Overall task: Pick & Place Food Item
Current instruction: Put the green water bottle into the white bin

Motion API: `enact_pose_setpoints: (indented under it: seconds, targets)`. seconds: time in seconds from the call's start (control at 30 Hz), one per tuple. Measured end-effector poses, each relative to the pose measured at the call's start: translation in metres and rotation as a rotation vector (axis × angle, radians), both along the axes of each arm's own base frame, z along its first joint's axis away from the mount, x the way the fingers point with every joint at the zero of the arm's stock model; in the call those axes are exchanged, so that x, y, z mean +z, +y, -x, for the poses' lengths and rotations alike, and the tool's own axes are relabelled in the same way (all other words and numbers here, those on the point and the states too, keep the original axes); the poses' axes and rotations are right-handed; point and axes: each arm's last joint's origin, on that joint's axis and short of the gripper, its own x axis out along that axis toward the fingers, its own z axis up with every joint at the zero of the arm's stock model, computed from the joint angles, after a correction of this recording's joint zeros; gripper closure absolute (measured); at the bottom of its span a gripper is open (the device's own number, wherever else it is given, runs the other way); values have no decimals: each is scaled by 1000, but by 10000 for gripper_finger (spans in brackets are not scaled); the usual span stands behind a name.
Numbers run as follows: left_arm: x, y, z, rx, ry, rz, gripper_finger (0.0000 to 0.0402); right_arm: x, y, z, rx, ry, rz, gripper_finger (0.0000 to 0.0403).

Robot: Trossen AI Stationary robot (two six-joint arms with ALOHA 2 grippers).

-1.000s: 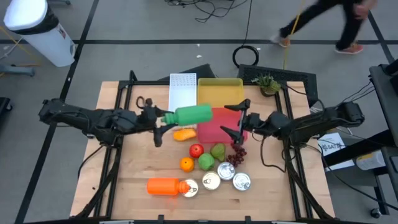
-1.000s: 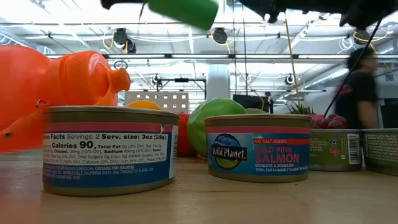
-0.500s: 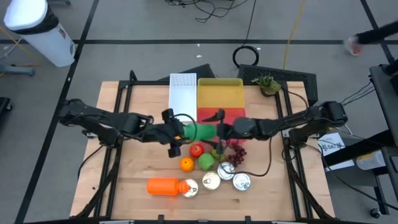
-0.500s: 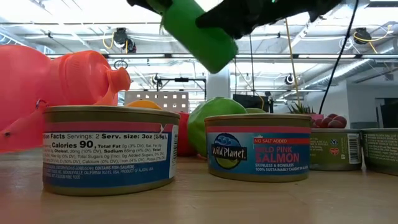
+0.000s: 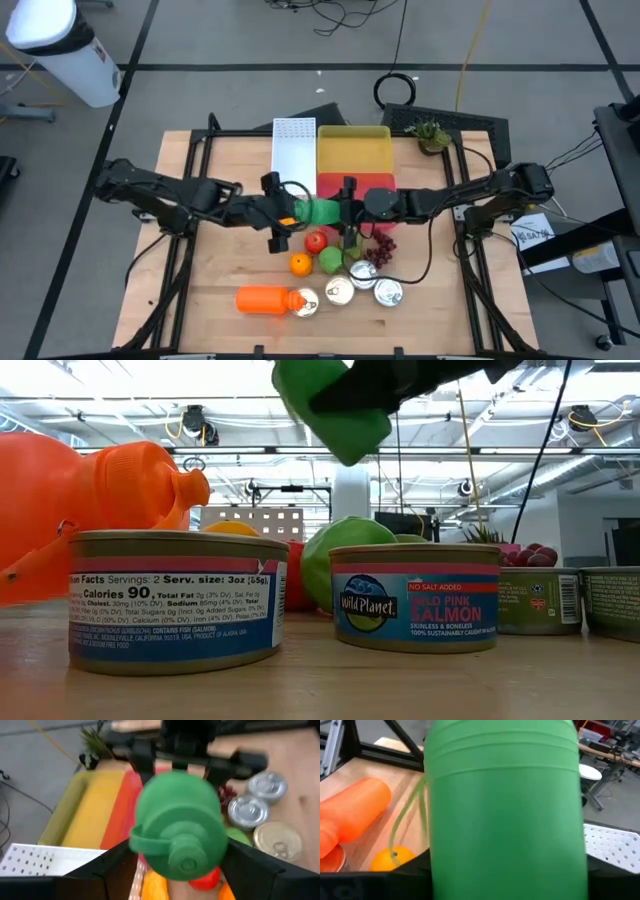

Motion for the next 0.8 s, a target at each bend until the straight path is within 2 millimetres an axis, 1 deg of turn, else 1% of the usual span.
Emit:
enact_pose_setpoints:
  seconds: [0.1,0.2,0.33,0.47,0.6,0.67,0.8]
  targets:
    - [13,3,13,39,-86,-2,103,1,-1,5,-1,28,1,216]
    - [15,5,23,82,-147,-41,92,5,-1,6,-7,3,-9,224]
    - [-1,2,32,36,-300,-79,86,9,-1,7,-5,-22,-11,218]
    - [-21,6,43,11,-470,-100,86,10,-4,6,-14,-27,-23,221]
    - [-29,16,52,12,-616,-45,85,11,-6,7,-20,-153,-38,226]
    - [-32,18,53,17,-632,-26,85,8,-5,9,-16,-210,-43,225]
    - [-34,21,52,30,-623,-26,85,7,-5,10,-14,-250,-42,223]
